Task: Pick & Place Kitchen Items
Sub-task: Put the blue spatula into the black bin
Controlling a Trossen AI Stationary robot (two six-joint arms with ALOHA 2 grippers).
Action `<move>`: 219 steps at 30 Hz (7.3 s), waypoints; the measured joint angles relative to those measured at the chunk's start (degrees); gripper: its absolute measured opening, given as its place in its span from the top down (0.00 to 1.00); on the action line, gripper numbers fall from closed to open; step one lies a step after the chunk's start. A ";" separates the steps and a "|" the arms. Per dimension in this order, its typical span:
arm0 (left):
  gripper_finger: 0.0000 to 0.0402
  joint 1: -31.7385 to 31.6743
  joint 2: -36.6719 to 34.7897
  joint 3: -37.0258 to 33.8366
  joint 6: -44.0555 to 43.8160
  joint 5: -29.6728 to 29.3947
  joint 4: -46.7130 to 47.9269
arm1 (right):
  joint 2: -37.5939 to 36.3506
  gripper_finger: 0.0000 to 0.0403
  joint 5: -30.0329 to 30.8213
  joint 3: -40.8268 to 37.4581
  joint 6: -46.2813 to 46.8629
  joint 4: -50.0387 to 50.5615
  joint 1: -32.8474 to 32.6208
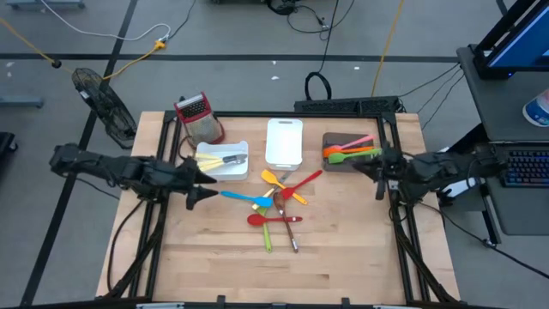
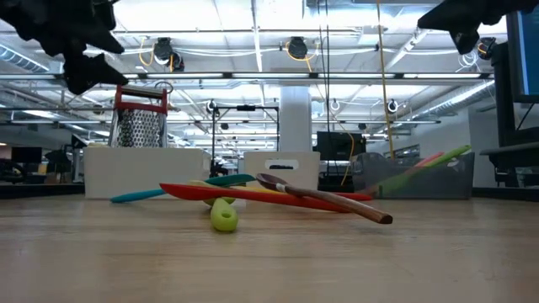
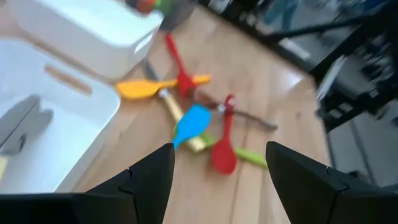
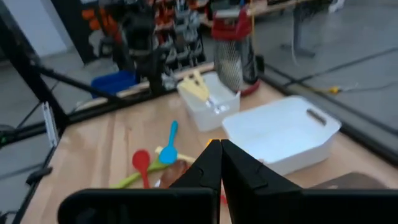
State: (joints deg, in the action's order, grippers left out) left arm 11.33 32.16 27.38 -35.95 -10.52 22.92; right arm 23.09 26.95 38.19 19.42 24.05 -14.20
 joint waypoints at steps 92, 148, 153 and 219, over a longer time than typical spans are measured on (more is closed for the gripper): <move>0.36 -2.67 65.40 25.32 44.54 -2.24 6.71 | -6.91 1.00 -6.33 -26.99 3.91 -16.54 -0.07; 0.98 -6.60 53.87 25.08 30.50 -1.54 7.02 | -6.91 1.00 -6.30 -26.95 3.91 -16.52 -0.07; 0.97 -6.64 45.59 25.13 25.94 -1.49 1.11 | -6.84 1.00 -6.30 -26.95 5.48 -18.06 -0.07; 0.99 -11.65 64.22 39.44 9.98 7.54 -62.02 | 42.19 0.52 -19.82 0.00 11.35 -55.51 9.40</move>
State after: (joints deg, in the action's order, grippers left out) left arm -0.31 96.38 66.83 -25.97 -2.99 -39.09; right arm 65.29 7.14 38.20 30.77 -31.46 -4.80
